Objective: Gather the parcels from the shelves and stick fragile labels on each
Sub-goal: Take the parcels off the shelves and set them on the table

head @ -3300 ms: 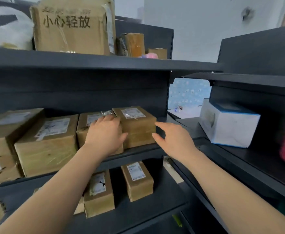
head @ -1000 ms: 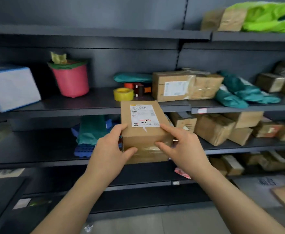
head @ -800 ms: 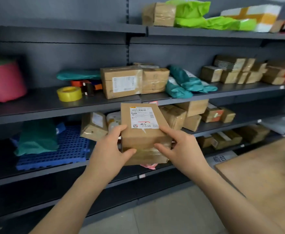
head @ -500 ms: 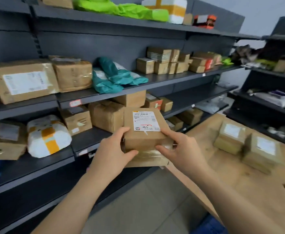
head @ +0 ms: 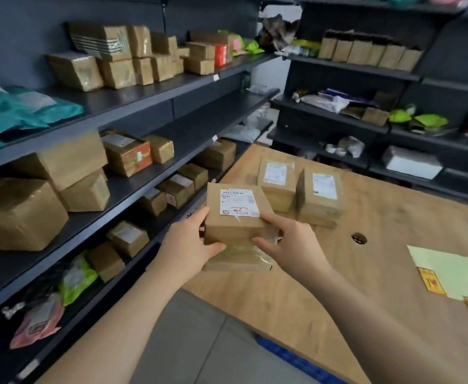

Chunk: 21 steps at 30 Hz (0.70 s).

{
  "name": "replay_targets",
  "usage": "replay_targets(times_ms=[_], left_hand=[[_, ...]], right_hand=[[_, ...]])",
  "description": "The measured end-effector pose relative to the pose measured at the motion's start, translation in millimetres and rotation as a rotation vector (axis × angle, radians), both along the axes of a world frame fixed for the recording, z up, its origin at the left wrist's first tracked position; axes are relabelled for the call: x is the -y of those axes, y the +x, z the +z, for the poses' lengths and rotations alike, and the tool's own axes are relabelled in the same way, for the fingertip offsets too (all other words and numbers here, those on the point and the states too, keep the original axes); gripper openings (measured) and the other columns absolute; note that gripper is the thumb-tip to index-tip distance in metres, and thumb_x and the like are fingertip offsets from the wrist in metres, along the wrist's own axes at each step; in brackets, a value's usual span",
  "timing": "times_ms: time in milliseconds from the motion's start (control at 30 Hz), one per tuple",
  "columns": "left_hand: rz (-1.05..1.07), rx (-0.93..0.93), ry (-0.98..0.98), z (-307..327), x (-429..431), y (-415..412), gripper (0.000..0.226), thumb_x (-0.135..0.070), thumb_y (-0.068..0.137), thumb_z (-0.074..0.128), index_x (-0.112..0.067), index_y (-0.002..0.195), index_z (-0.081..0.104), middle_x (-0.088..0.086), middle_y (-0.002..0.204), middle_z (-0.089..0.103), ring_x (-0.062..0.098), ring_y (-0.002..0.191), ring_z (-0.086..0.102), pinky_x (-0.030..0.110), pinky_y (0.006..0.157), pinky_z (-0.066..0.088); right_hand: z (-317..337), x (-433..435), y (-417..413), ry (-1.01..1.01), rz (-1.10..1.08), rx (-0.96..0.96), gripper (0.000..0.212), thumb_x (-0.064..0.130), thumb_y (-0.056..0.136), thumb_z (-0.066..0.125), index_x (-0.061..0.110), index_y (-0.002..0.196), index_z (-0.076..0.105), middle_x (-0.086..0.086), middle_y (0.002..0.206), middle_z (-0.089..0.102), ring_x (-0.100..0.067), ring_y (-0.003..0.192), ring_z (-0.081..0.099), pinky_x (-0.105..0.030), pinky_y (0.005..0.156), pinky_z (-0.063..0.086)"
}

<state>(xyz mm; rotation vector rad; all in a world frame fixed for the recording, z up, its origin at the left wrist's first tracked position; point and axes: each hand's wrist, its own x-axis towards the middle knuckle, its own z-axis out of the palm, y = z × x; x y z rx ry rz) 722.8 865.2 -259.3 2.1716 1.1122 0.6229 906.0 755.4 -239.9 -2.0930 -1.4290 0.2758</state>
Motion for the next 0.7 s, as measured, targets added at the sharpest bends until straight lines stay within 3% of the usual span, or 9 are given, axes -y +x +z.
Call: replay_targets(times_ms=[133,233,300,500,700], left_hand=[[-0.075,0.014,-0.096,-26,-31,43,0.085,-0.026,0.067,0.084,-0.029,0.141,0.04,-0.011,0.122,0.06,0.002,0.094,0.06,0.023,0.08,0.052],[-0.114,-0.018,-0.116,-46,-52,69,0.084,-0.028,0.066,0.084,-0.032,0.139,0.041,-0.021,0.112,0.059,-0.013,0.08,0.055,0.007,0.066,0.043],[-0.113,-0.061,-0.111,-60,-64,85,0.086,-0.031,0.066,0.083,-0.034,0.14,0.04,-0.025,0.105,0.056,-0.017,0.072,0.048,0.003,0.057,0.034],[-0.124,-0.176,-0.143,-100,-86,118,0.091,-0.032,0.066,0.082,-0.031,0.143,0.035,-0.009,0.107,0.066,0.009,0.083,0.061,0.027,0.073,0.051],[-0.129,-0.28,-0.088,-126,-90,129,0.089,-0.031,0.071,0.079,-0.028,0.146,0.031,0.003,0.101,0.068,0.023,0.094,0.062,0.032,0.079,0.051]], right_hand=[[-21,-18,34,-0.055,-0.077,-0.028,0.05,0.036,0.079,0.071,0.033,0.128,0.058,0.005,0.1,0.07,-0.021,0.091,0.061,-0.036,0.082,0.049],[-40,-30,54,-0.107,-0.137,-0.044,0.051,0.037,0.079,0.07,0.034,0.128,0.057,0.008,0.099,0.071,-0.019,0.09,0.061,-0.032,0.082,0.049],[-55,-38,66,-0.132,-0.164,-0.052,0.051,0.038,0.079,0.069,0.036,0.128,0.056,0.009,0.1,0.071,-0.017,0.091,0.062,-0.032,0.081,0.05],[-97,-52,85,-0.175,-0.223,-0.045,0.048,0.038,0.079,0.068,0.041,0.125,0.054,0.008,0.1,0.068,-0.018,0.086,0.059,-0.028,0.072,0.046],[-124,-58,95,-0.216,-0.192,-0.058,0.047,0.036,0.079,0.067,0.041,0.123,0.054,0.003,0.098,0.062,-0.022,0.086,0.058,-0.032,0.072,0.048]])
